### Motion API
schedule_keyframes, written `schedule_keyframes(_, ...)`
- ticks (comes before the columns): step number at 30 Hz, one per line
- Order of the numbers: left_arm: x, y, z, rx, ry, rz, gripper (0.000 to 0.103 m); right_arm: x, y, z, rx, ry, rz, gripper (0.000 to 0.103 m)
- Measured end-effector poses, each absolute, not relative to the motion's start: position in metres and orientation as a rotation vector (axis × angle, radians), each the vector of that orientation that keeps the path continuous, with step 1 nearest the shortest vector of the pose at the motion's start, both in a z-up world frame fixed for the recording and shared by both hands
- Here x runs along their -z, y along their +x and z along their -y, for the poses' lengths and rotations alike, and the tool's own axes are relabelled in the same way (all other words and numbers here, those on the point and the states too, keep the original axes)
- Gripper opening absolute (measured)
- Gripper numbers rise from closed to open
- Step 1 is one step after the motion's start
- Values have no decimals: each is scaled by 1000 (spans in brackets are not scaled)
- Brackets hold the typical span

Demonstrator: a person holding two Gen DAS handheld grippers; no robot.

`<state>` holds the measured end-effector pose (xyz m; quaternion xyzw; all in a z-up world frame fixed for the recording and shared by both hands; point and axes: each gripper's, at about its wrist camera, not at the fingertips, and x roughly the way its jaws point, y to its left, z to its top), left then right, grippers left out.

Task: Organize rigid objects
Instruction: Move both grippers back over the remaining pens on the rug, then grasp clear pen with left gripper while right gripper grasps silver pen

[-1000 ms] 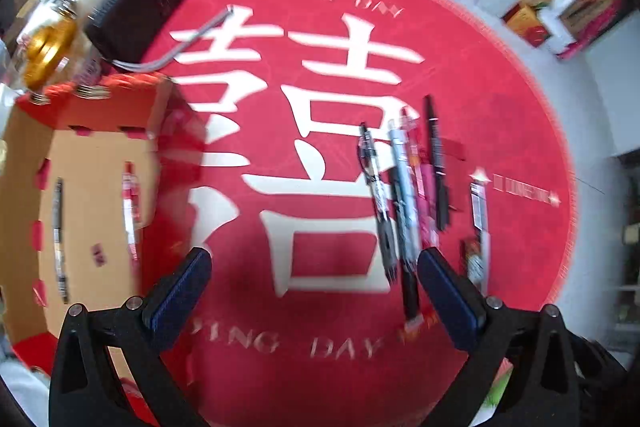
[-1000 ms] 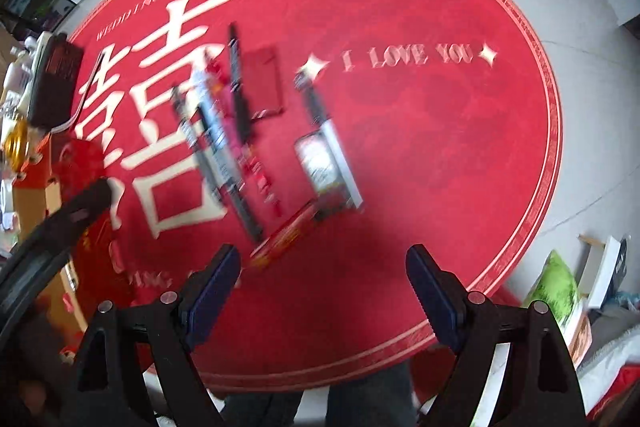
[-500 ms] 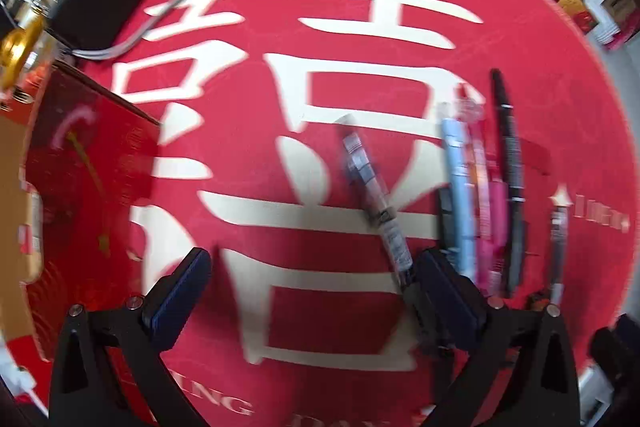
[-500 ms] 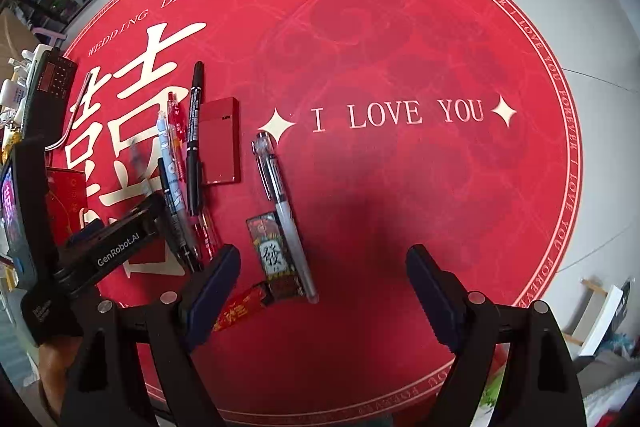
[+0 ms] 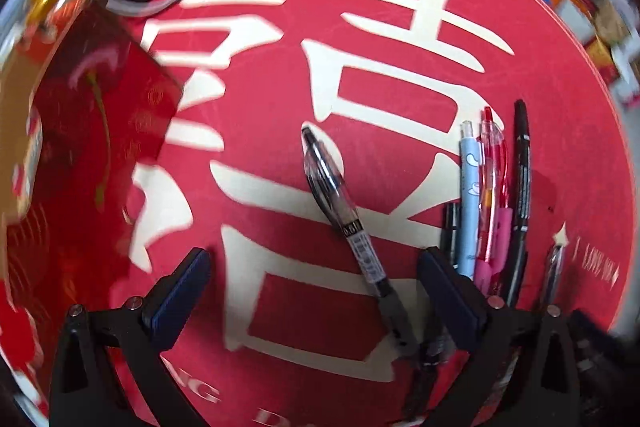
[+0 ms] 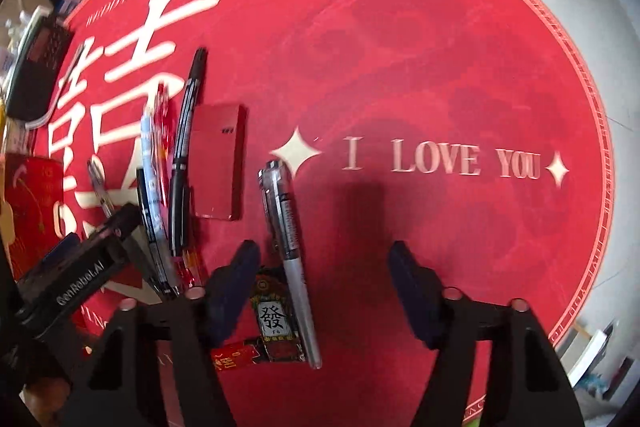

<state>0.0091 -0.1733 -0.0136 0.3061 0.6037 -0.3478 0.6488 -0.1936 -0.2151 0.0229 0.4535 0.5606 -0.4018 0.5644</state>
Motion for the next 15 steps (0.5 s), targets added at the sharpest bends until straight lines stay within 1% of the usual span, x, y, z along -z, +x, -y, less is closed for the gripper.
schedule_keyframes(1, 13, 10, 172, 771, 671, -1383, 103, -21, -191, 214, 938, 1060, -1326, 60)
schedule_keyframes(4, 13, 10, 171, 731, 635, -1390, 103, -22, -181, 211, 934, 1001, -1362, 59)
schedule_keyframes(6, 9, 6, 165, 705, 603, -1382, 103, -21, -174, 207, 931, 947, -1396, 56)
schedule_keyframes(7, 7, 3, 163, 692, 592, -1383, 103, -23, -169, 204, 919, 927, -1396, 48)
schedule_keyframes(8, 6, 1, 163, 686, 589, -1384, 103, -24, -164, 202, 904, 912, -1402, 42)
schedule_keyframes(10, 2, -10, 155, 700, 602, -1383, 103, -25, -157, 198, 881, 900, -1419, 13)
schedule_keyframes(12, -1, -14, 159, 776, 650, -1351, 101, -25, -155, 197, 879, 914, -1424, 12)
schedule_keyframes(13, 0, -17, 173, 820, 674, -1328, 97, -25, -156, 196, 877, 933, -1418, 12)
schedule_keyframes(14, -3, -23, 175, 874, 703, -1296, 94, -25, -156, 195, 878, 942, -1417, 12)
schedule_keyframes(15, -7, -29, 176, 935, 734, -1264, 89, -25, -158, 194, 880, 947, -1416, 12)
